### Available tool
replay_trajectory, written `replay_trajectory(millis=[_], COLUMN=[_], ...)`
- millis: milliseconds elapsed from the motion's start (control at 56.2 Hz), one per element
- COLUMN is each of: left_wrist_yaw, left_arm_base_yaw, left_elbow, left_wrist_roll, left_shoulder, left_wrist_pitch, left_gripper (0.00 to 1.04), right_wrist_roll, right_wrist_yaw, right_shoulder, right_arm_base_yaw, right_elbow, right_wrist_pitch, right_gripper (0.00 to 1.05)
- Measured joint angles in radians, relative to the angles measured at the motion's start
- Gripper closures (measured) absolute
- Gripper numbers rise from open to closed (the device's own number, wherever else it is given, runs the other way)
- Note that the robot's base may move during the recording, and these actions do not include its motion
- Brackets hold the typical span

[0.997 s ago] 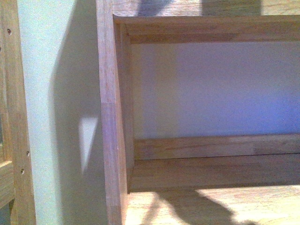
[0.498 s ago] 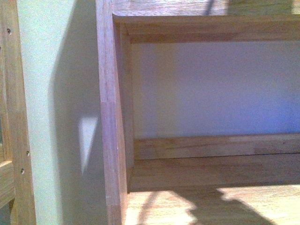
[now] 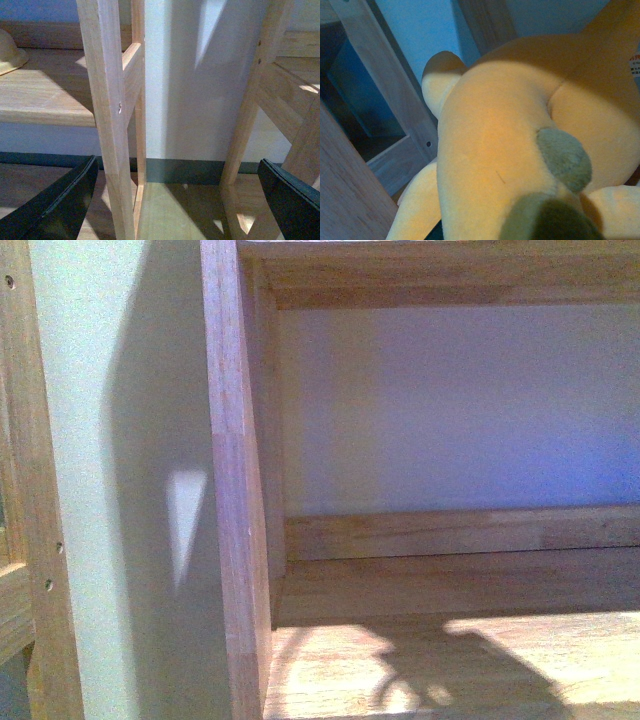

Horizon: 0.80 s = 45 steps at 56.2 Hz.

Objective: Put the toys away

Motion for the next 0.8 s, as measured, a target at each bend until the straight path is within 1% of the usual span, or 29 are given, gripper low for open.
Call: replay_trajectory(millis=[160, 463, 587, 659, 694, 730, 801], left_wrist_yaw=[0.000, 0.000, 0.000, 0.000, 0.000, 0.000, 0.000], left_arm_base_yaw=[0.000, 0.000, 0.000, 0.000, 0.000, 0.000, 0.000], left_elbow=[0.000, 0.000, 0.000, 0.000, 0.000, 0.000, 0.000], left_wrist_roll=[0.000, 0.000, 0.000, 0.000, 0.000, 0.000, 0.000], left_shoulder=[0.000, 0.000, 0.000, 0.000, 0.000, 0.000, 0.000], left_wrist_pitch=[0.000, 0.000, 0.000, 0.000, 0.000, 0.000, 0.000], left_gripper=[0.06, 0.06, 0.06, 0.06, 0.06, 0.06, 0.06], right_wrist_roll=[0.019, 0.039, 0.048, 0.048, 0.048, 0.048, 0.045], right_wrist_yaw=[-0.011, -0.039, -0.059, -0.063, -0.065, -0.066, -0.066], right_shoulder=[0.003, 0.005, 0.003, -0.001, -0.007, -0.011, -0.024], right_arm_base_yaw=[0.000, -0.027, -0.041, -0.045, -0.047, -0.047, -0.049], right_elbow=[0.000, 0.000, -0.009, -0.018, -0.029, -0.034, -0.050], right_wrist_pitch=[0.014, 0.021, 0.032, 0.041, 0.049, 0.053, 0.062], right_gripper=[0.87, 0.87, 0.60, 0.51, 0.42, 0.39, 0.29])
